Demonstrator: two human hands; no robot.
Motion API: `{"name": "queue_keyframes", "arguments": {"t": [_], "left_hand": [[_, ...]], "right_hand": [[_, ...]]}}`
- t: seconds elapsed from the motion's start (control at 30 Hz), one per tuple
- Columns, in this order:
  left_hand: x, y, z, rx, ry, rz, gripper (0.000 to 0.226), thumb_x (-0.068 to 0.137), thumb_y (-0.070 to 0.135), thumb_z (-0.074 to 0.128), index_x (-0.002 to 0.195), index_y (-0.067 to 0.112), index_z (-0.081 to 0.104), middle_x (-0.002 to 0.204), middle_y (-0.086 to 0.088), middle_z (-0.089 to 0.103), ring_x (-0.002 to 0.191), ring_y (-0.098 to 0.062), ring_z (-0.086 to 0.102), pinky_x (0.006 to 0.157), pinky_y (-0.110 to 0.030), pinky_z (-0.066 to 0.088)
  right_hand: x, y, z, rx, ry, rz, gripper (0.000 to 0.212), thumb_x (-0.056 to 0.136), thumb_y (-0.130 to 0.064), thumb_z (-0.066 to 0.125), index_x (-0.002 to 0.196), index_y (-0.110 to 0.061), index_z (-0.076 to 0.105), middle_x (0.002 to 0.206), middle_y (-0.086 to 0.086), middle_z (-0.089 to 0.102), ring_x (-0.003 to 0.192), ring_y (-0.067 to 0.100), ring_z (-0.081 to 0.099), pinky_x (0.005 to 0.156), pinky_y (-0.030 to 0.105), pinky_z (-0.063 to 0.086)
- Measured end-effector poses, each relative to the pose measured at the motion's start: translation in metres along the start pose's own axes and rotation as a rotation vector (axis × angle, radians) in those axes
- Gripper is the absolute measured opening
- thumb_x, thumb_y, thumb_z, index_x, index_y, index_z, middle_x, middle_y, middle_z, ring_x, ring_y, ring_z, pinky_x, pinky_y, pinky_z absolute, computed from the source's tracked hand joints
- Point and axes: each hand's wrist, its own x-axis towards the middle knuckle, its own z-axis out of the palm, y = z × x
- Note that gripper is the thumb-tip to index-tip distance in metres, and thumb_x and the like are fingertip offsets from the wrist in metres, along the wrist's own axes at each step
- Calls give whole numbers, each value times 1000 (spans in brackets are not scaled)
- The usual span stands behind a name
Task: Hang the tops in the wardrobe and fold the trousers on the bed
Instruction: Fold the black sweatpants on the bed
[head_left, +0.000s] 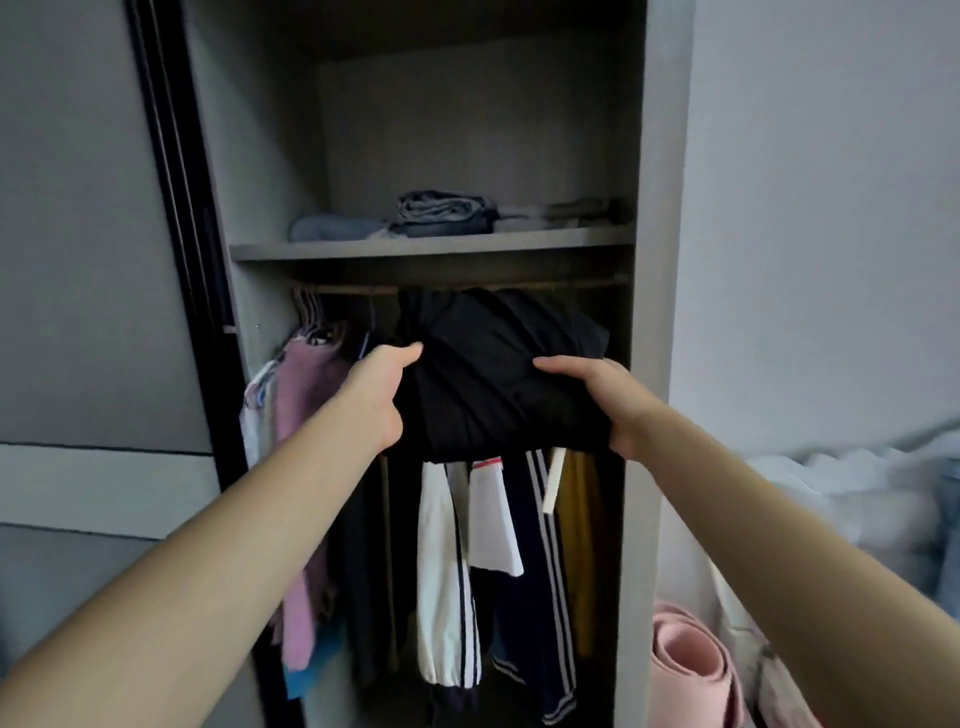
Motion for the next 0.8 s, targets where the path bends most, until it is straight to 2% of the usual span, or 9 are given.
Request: {"name": "queue_keyframes", "arguments": {"t": [0.1,0.17,0.23,0.3,0.4,0.47,0.57,0.67,0.8], "left_hand": [[53,47,13,-5,-11,61,32,93,25,63,121,9,67,116,-12,71,101,-31,68,80,-43,55],[87,75,18,-9,-8,114,34,94,25,63,124,10,65,118,-12,70,104,-33,67,85,-45,54],[119,98,19,-28,-4,157,36,94,26,63,127,11,64,120,-11,68,105,-32,66,82,-45,54],[149,116,17,-59,-21,177,37,95,25,61,130,11,62,122,-11,66,107,-31,64,82,-45,54],[191,139,7,-82,-26,212,38,96,23,59,132,12,60,126,-12,65,111,-32,63,91,-48,52],[217,155,-1,-76,-2,236,35,95,22,59,129,11,62,123,-13,67,109,-33,65,94,-50,52],[253,179,-12,-70,9,277,30,97,22,56,122,9,65,117,-13,69,103,-31,67,82,-46,54],[292,205,-28,-64,-24,330,29,98,21,54,122,7,65,115,-14,69,101,-31,68,76,-44,54],[349,251,-57,-65,-81,392,21,97,19,56,109,5,68,102,-14,73,88,-30,73,69,-41,59]], "right_hand": [[68,-41,11,7,13,-66,61,68,-29,87,122,-9,66,105,11,76,92,29,76,73,40,62],[108,-69,18,-18,-9,-101,57,67,-29,87,118,-9,69,105,12,77,91,29,76,72,40,61],[145,-92,25,-60,-52,-138,51,68,-31,86,113,-10,73,104,11,77,91,28,76,72,37,61],[180,-110,33,-98,-78,-167,53,65,-34,87,111,-11,74,101,9,77,90,28,76,75,39,61],[223,-126,52,-151,-83,-190,55,61,-37,89,109,-14,75,98,8,78,87,28,76,82,46,60],[250,-135,67,-172,-82,-208,52,64,-36,88,109,-14,74,97,7,78,86,28,76,82,46,60],[284,-148,92,-212,-81,-237,48,70,-37,85,111,-15,72,97,7,78,86,26,76,77,41,61],[314,-162,122,-253,-68,-262,34,79,-36,79,105,-15,73,93,5,79,81,22,77,67,33,62],[362,-182,169,-284,-19,-324,23,84,-31,75,98,-12,74,91,5,79,79,21,77,62,33,62]]}}
